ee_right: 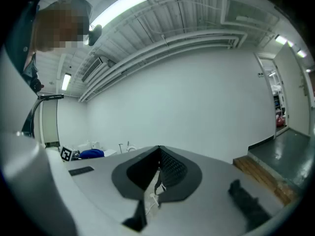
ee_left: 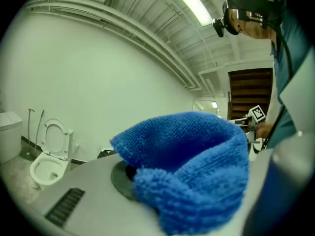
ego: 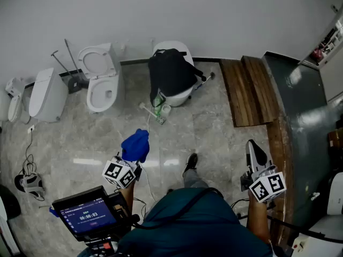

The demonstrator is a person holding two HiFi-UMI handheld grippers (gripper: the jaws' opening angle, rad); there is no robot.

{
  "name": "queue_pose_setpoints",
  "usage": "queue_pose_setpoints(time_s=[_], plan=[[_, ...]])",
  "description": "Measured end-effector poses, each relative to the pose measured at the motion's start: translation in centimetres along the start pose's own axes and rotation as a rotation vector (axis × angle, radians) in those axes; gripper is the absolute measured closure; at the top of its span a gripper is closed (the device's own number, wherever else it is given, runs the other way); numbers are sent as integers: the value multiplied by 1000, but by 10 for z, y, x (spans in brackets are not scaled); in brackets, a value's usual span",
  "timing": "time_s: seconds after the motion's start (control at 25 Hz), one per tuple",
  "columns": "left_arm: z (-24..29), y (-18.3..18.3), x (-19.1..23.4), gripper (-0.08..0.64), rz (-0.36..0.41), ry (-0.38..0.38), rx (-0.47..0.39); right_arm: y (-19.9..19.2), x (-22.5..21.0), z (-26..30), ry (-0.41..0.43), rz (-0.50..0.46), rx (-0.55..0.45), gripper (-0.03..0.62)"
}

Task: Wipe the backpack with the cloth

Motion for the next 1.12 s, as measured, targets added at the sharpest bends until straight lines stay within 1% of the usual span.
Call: queue_pose_setpoints(time_s=[0.12,0.2,0.36,0.44,0.52,0.6,0.68,0.76,0.84,0.96,1.04,1.12], plan=[[9,-11,6,502,-21,22,-53,2,1,16,48,-13,-3,592],[50,-10,18,502,-7,33,-74,5,-23,55,85,-14,-11,592],[157,-8,56,502,38,92,-29,-6,-85,152,176,18,0,592],[192,-8,76,502,32,131,-23,-7,-99,186,225,7,6,592],[217,-19,99,502,10,182,-6,-8,-105,214,268,2,14,592],[239,-33,124,502,-19,233,23,-8,-106,239,306,1,23,592],[260,-43,153,502,-47,267,50,-7,-106,265,336,-9,40,592],[282,-53,182,502,-77,283,74,-7,-108,291,348,-25,63,592],[308,-67,215,502,-96,292,112,-5,-113,322,342,-39,83,592],[351,-98,284,502,-101,321,211,-2,-120,380,326,-60,129,592],[381,-119,334,502,-123,357,290,-1,-123,423,325,-70,187,592],[405,-137,374,502,-151,381,354,-1,-126,459,316,-70,240,592]])
Point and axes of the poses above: the fingertips, and each gripper's own axes: z forward along the fingers, x to its left, y out of its top, the point moved 1 cm from there along -z, backward along the fingers, and after that the axes turned 10 degrees about -z, right-handed, at the moved point
